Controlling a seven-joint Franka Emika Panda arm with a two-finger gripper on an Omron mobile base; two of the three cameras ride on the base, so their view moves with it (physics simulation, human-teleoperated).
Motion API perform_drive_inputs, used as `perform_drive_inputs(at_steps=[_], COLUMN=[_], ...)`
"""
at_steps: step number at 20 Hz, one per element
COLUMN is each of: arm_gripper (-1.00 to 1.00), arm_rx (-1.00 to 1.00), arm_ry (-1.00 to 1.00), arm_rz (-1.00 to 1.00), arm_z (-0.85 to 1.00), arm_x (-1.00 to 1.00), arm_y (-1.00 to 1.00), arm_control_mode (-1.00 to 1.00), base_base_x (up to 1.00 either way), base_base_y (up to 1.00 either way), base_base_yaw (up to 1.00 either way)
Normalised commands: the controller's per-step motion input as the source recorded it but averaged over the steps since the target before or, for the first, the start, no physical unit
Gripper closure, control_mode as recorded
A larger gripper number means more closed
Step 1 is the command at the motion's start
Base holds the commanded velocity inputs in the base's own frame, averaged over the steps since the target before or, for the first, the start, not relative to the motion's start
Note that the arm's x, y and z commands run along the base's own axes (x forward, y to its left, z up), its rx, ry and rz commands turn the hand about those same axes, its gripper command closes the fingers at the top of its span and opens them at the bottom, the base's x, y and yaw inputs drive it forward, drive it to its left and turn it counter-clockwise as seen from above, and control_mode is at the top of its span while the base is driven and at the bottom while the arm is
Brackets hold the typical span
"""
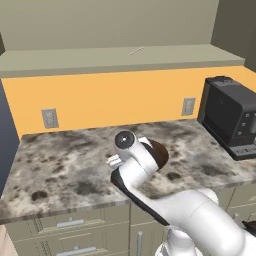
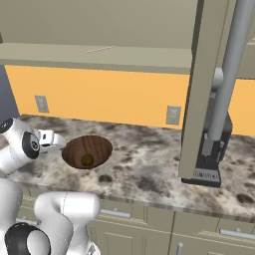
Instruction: Pick the avocado from the cabinet and place it in the bowl. Then pick the bowl and place it in the sink. Then turn on the sink facuet.
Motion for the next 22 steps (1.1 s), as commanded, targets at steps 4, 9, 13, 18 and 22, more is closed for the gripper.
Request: perform_drive_inputs(at_steps=[4, 9, 13, 18, 22], arm_gripper=[-1.0, -1.0, -1.0, -1.0, -1.0], arm_rx=[-0.13, -0.01, 0.0, 0.0, 0.0], arm_ry=[0.07, 0.17, 0.16, 0.06, 0.0], arm_rz=[0.08, 0.04, 0.04, 0.04, 0.02], arm_z=[-0.16, -0.48, -0.53, -0.33, -0.24], arm_x=[0.09, 0.36, 0.31, 0.22, 0.18], arm_y=[0.05, 0.0, 0.0, 0.0, -0.04], arm_control_mode=[-1.0, -1.0, -1.0, -1.0, -1.0], base_base_x=[0.0, 0.0, 0.0, 0.0, 0.0], base_base_y=[0.0, 0.0, 0.0, 0.0, 0.0], base_base_yaw=[0.0, 0.0, 0.0, 0.0, 0.0])
